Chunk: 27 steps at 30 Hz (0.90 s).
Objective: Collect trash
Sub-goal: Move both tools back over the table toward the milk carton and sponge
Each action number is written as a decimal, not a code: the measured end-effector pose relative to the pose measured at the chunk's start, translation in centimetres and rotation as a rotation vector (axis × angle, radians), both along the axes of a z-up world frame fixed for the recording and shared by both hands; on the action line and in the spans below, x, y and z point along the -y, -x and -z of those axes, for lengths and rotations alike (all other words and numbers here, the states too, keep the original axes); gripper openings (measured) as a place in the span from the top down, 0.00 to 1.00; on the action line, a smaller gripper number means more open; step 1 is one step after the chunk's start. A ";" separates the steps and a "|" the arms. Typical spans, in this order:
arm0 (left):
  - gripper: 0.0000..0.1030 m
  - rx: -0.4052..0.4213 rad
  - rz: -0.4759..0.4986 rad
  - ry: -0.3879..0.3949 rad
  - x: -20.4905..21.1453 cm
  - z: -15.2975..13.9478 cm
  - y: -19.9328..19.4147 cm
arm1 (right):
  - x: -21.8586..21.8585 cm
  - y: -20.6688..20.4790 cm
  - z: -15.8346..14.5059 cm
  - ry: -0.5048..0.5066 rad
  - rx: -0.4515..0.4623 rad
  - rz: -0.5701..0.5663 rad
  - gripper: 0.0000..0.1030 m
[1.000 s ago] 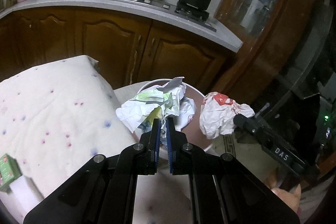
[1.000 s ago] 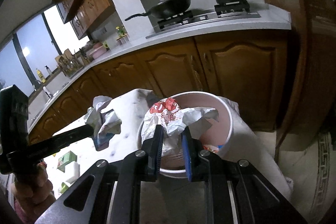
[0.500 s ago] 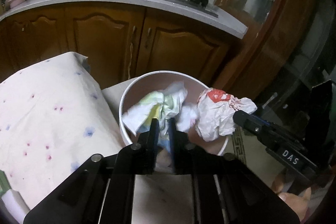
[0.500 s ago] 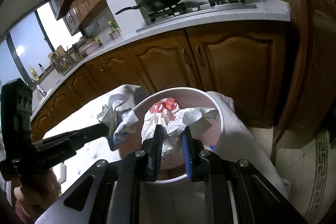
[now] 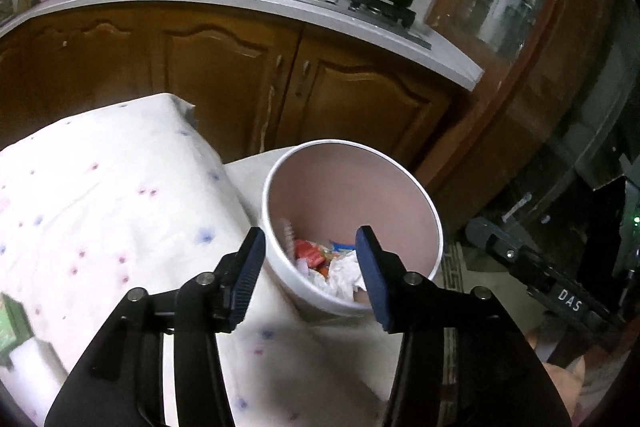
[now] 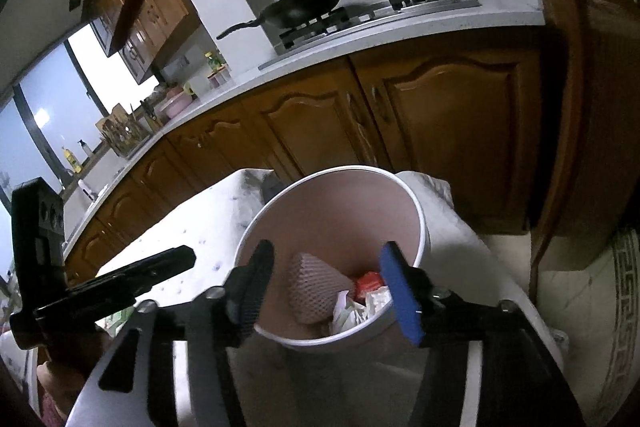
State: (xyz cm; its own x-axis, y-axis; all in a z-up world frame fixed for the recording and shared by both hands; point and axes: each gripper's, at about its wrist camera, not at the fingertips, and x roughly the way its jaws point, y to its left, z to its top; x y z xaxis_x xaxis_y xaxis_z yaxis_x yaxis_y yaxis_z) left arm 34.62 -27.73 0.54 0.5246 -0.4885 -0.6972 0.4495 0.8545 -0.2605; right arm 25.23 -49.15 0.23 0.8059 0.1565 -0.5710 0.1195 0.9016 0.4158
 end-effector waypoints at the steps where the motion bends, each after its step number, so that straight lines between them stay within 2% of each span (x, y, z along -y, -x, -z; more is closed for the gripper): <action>1: 0.52 0.004 -0.004 0.001 -0.4 -0.1 0.3 | -0.2 0.2 -0.1 -0.002 0.004 0.000 0.34; 15: 0.51 0.017 -0.104 0.041 -7.6 -1.1 4.1 | -4.5 3.1 -2.3 -0.024 0.077 -0.048 0.16; 21: 0.49 0.033 -0.159 0.049 -12.0 -1.4 6.6 | -7.2 4.4 -2.8 -0.033 0.109 -0.087 0.16; 27: 0.47 0.053 -0.206 0.053 -15.7 -1.6 8.6 | -9.7 4.9 -2.6 -0.043 0.103 -0.128 0.16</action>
State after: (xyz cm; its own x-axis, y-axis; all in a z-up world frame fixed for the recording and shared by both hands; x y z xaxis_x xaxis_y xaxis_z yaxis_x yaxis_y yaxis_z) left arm 26.02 -12.02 2.14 0.6523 -0.4020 -0.6426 0.2807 0.9156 -0.2880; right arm 20.32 -39.48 2.86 0.8319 0.2839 -0.4767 -0.0403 0.8879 0.4583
